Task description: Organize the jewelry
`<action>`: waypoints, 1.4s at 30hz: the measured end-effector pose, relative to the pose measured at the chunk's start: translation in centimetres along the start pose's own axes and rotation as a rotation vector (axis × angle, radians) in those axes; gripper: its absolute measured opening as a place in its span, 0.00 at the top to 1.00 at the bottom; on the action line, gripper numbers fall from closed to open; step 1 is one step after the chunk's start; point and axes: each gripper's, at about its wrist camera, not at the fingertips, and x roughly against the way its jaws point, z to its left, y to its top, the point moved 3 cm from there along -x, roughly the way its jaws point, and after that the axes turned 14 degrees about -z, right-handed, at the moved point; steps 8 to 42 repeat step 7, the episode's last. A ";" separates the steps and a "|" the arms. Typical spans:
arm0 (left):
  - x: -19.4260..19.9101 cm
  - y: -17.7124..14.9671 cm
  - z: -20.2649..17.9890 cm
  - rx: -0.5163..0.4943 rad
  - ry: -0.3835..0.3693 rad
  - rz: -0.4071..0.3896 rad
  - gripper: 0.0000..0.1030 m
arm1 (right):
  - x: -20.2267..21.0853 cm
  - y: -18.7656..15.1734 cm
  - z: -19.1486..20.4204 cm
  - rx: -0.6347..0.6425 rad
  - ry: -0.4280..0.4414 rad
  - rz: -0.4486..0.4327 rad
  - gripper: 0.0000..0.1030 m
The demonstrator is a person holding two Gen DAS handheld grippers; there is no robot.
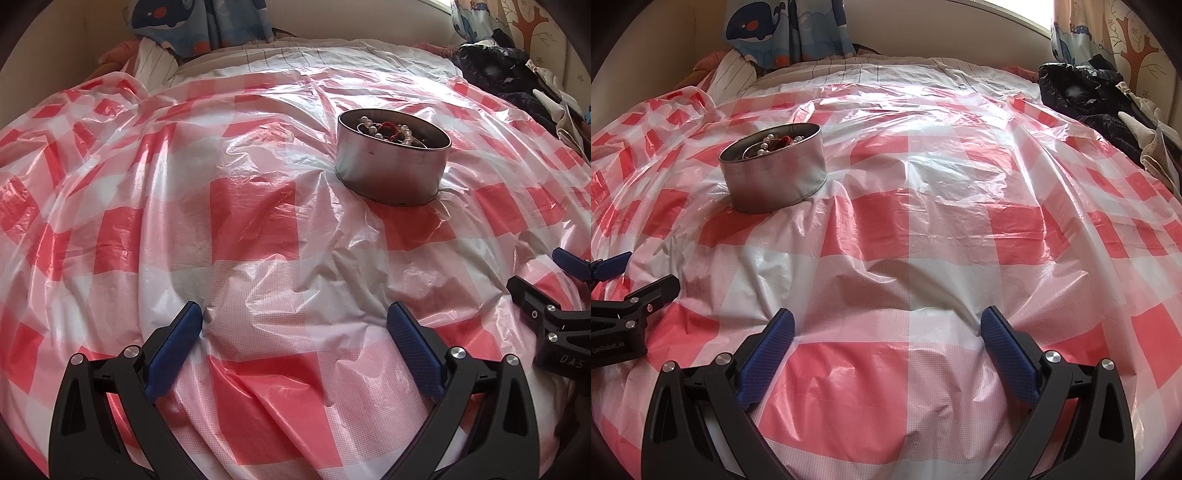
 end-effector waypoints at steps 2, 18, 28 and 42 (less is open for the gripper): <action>0.1 0.0 -0.1 -0.004 0.009 0.000 0.07 | 0.0 0.0 -0.1 0.000 0.000 0.000 0.06; 0.1 -0.1 -0.2 -0.006 0.011 0.000 0.07 | 0.0 0.0 -0.1 0.002 -0.002 -0.003 0.06; 0.1 -0.1 -0.2 -0.006 0.011 0.000 0.07 | 0.0 0.0 -0.1 0.002 -0.002 -0.003 0.06; 0.1 -0.1 -0.2 -0.006 0.011 0.000 0.07 | 0.0 0.0 -0.1 0.002 -0.002 -0.003 0.06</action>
